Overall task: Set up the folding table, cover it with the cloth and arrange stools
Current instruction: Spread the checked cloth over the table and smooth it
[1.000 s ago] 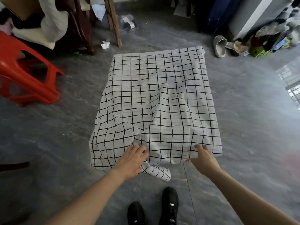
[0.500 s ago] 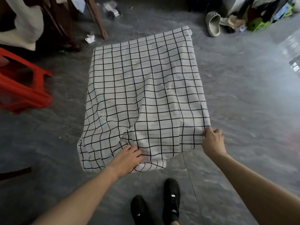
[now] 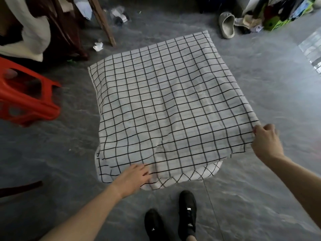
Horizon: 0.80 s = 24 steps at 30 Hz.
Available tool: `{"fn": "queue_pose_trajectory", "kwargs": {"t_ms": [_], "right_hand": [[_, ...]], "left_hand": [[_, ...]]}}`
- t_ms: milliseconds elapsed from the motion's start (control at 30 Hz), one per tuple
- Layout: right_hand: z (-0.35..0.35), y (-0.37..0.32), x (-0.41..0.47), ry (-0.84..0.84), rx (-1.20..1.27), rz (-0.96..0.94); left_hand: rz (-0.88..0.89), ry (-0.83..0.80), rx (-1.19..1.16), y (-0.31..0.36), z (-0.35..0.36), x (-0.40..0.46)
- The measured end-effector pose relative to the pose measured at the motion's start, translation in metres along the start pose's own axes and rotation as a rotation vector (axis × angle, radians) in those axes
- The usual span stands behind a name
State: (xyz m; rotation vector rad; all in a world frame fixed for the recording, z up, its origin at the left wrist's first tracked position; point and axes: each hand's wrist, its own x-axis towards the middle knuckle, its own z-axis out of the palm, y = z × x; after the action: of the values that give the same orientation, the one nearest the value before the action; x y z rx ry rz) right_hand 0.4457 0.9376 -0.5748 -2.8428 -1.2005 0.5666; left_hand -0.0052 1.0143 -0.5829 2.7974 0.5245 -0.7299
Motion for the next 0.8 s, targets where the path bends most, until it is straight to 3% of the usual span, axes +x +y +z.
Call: {"fn": "queue_pose_trajectory", "kwargs": {"t_ms": [100,233,333,433,600,800], "right_hand": [[0.006,-0.008,-0.016,-0.034,-0.161,-0.073],[0.037,-0.053,-0.056,-0.098,-0.201,-0.41],[0.066,-0.095,-0.088,-0.15,-0.214,-0.626],[0.087,-0.127,-0.112,-0.222,-0.252,-0.727],[0.102,-0.157,-0.124,-0.221,-0.274,-0.741],[0.097,-0.179,-0.13,-0.31,-0.254,-0.727]], "left_hand": [[-0.25,0.154,-0.173,-0.001,-0.003,-0.006],[-0.523,0.253,-0.27,-0.01,-0.005,-0.01],[-0.434,0.093,-0.175,-0.019,0.009,-0.015],[-0.41,0.009,-0.156,-0.022,0.022,-0.017],[-0.463,0.058,-0.241,-0.032,0.028,-0.02],[-0.617,-0.049,-0.299,-0.053,0.027,-0.031]]}}
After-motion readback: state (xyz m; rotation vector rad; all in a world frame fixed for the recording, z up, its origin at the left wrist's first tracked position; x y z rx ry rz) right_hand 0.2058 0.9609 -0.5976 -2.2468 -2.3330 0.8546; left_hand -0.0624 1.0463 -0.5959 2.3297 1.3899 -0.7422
